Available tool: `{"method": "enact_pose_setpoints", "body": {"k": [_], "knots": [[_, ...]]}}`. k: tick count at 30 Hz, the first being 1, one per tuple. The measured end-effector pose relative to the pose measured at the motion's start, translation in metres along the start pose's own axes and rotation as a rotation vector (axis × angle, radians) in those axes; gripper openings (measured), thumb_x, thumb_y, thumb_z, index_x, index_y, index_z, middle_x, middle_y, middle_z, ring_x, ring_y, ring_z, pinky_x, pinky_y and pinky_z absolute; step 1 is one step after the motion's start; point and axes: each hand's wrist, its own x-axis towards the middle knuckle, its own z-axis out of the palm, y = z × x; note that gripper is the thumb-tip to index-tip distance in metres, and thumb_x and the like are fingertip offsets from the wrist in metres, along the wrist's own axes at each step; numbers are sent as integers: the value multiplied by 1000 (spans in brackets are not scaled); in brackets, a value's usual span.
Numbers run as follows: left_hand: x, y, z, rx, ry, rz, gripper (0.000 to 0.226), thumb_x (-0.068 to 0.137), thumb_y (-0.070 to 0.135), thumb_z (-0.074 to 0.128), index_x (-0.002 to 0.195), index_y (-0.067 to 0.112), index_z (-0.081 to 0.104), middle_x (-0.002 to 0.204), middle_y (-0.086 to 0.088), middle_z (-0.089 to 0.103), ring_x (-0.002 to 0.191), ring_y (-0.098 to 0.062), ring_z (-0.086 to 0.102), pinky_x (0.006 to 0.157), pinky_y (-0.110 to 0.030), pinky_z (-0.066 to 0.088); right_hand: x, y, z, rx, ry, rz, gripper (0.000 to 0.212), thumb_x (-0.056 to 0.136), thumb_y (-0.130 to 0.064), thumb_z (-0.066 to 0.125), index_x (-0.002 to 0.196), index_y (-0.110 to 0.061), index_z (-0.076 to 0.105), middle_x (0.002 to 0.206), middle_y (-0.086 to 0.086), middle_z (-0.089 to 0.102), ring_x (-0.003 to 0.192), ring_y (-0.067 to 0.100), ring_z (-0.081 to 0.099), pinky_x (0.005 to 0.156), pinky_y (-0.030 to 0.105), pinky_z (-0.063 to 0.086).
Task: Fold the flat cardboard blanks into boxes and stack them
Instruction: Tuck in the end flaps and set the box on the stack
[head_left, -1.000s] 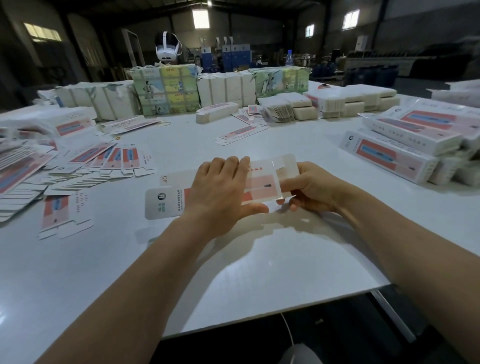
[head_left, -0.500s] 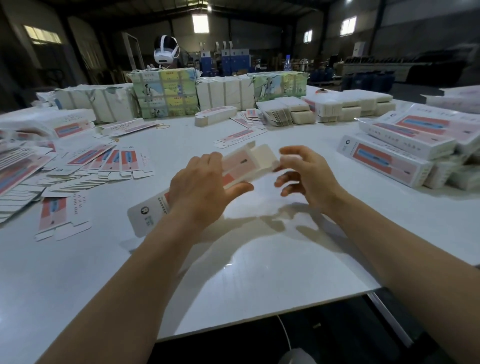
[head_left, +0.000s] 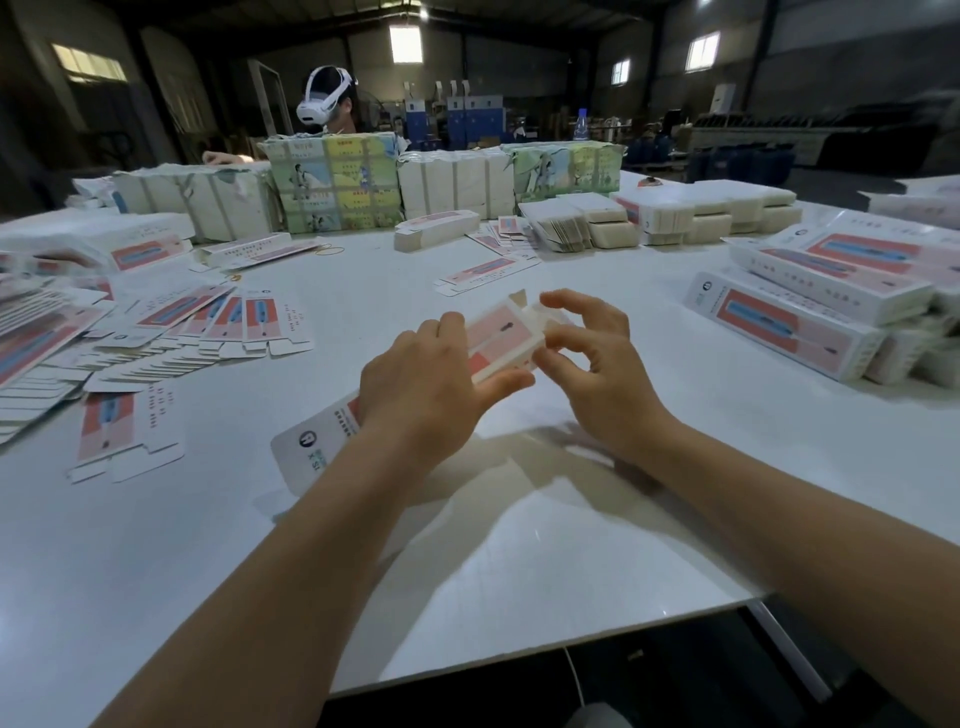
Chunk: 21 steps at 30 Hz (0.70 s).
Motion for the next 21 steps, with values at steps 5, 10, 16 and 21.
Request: {"method": "enact_pose_setpoints", "body": {"k": [5, 10, 16, 21], "knots": [[2, -8, 5, -83, -87, 69, 74, 68, 83, 35, 110, 23, 48, 101, 4, 59, 80, -16, 48, 65, -34, 47, -1, -3, -3, 119, -146, 15, 21, 74, -22, 51, 87, -24, 66, 140, -18, 37, 137, 0, 14, 101, 8, 13], [4, -9, 9, -73, -119, 56, 74, 69, 82, 30, 113, 25, 47, 104, 4, 59, 83, -16, 47, 63, -33, 42, -3, -4, -1, 251, 9, 49, 41, 82, -4, 63, 108, -30, 46, 119, 1, 61, 121, 13, 48, 105, 30, 38], [-1, 2, 11, 68, -76, 41, 90, 61, 81, 2, 113, 22, 44, 103, 1, 56, 80, -15, 41, 60, -31, 34, -5, -1, 13, 77, -54, 74, 62, 92, -1, 49, 148, -20, 28, 130, 5, 54, 117, 11, 49, 104, 25, 36], [-1, 4, 12, 148, -65, 23, 74, 77, 78, 20, 116, 20, 43, 107, 0, 56, 83, -17, 43, 62, -31, 34, -3, 3, 11, 88, -137, 61, 58, 96, -8, 48, 148, -26, 27, 134, -5, 42, 125, 9, 41, 104, 21, 30]]}}
